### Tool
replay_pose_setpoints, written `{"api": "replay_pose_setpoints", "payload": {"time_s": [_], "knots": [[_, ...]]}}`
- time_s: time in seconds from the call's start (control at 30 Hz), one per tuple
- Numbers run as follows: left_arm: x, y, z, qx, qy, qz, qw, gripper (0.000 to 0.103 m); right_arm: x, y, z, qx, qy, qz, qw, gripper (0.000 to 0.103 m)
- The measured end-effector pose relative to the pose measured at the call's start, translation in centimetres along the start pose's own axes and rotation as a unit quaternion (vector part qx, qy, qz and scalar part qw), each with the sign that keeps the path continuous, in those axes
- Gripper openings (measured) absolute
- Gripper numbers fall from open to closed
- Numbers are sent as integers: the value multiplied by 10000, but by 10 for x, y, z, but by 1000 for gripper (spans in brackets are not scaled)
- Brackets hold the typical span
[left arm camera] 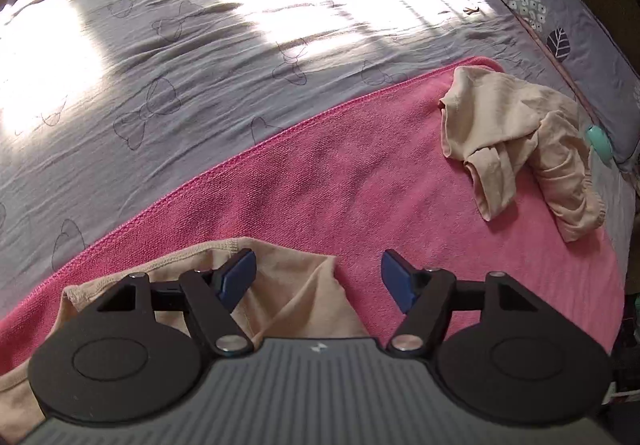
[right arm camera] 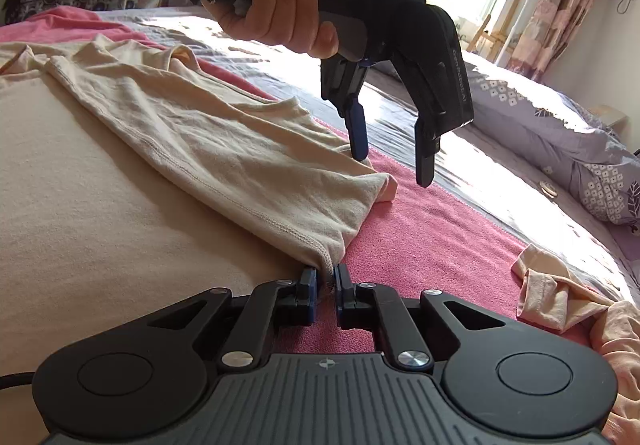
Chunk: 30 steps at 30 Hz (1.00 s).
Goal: Fold clothes
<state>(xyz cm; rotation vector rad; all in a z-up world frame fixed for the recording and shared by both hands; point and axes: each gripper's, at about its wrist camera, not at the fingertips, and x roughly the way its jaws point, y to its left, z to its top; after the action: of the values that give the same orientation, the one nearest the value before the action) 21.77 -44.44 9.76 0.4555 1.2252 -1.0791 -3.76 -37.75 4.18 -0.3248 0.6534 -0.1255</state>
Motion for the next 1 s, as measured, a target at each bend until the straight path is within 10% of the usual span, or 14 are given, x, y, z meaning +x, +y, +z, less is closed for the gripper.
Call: {"api": "replay_pose_setpoints", "payload": {"time_s": [0.1,0.3,0.43,0.6,0.73,0.8,0.87,0.93,1.0], "knots": [[13,-40,-17,1296,45,1196,9843,42,0,2,1,-44,-8,-41,10000,11],[17,-82,-35,2109,-65,1828,9603,8,0,7,-1,-144,-25,-138,9998,12],[19,-76,-27,1280,-272,2100,9689,4,1,9,-2,-168,-31,-181,9997,13],[5,-32,-10,-629,-553,1583,9838,4,1,10,-3,-160,-38,-186,9997,13],[-15,18,-5,-2243,-858,737,9679,6,2,3,-3,11,-38,-71,10000,14],[-27,30,-7,-2503,-949,821,9600,6,2,-7,-3,304,-23,30,9995,23],[-43,27,-17,-2175,-1131,1012,9642,9,2,-35,-6,949,128,307,9949,73],[-56,12,-39,-1620,-1209,1216,9718,18,1,-67,-12,1652,351,696,9832,101],[-65,-7,-64,-1080,-1243,1380,9766,25,2,-101,-27,2421,690,1177,9606,100]]}}
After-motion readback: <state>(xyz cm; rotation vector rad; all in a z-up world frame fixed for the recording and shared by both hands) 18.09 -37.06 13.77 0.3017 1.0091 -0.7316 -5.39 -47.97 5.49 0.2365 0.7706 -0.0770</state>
